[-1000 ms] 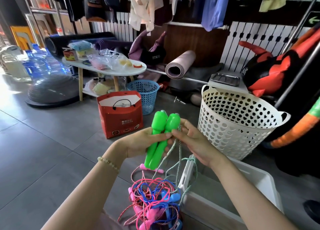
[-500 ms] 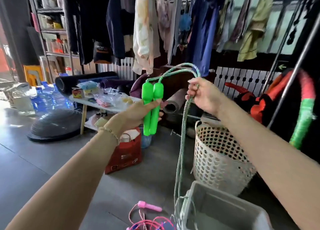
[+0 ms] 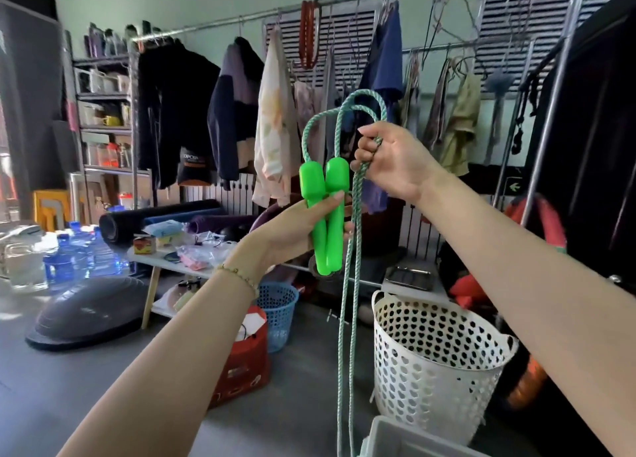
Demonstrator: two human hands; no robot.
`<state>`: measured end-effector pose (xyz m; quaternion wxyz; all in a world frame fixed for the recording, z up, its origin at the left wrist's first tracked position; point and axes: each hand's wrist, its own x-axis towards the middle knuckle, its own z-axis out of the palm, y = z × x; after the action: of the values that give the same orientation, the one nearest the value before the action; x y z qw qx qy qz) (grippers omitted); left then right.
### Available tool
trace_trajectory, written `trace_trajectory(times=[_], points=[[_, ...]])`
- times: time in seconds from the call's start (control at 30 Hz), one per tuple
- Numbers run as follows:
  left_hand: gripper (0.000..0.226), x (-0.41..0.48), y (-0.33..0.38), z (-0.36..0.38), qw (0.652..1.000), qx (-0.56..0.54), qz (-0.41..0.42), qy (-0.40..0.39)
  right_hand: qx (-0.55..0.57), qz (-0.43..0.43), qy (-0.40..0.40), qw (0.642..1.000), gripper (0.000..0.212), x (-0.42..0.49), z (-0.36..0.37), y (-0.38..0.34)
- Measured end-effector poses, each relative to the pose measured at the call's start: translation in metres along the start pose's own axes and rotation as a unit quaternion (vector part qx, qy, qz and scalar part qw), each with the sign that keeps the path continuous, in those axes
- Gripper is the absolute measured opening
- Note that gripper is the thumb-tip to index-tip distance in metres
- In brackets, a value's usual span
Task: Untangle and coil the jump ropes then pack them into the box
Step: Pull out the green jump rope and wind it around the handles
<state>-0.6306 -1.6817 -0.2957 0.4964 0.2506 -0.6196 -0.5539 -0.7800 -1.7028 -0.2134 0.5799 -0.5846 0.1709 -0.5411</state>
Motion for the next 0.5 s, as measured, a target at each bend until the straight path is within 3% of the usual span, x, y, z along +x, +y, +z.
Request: trace_trajectory(times=[0.2, 0.27, 0.37, 0.5], points=[[0.015, -0.003, 0.049, 0.046, 0.993, -0.022, 0.114, -0.021, -0.061, -0.083, -0.003, 0.995, 0.032, -0.015, 0.016, -0.054], [0.013, -0.006, 0.055, 0.054, 0.992, -0.020, 0.127, -0.020, -0.098, -0.087, -0.005, 0.991, 0.018, -0.026, 0.012, -0.057], [0.012, -0.017, 0.037, 0.056, 0.995, -0.020, 0.091, -0.021, -0.103, -0.032, 0.010, 0.994, 0.028, -0.047, -0.010, -0.033], [0.016, -0.031, -0.042, 0.048, 0.998, 0.002, -0.047, -0.047, -0.152, 0.075, 0.017, 0.985, 0.026, -0.086, -0.051, 0.034]])
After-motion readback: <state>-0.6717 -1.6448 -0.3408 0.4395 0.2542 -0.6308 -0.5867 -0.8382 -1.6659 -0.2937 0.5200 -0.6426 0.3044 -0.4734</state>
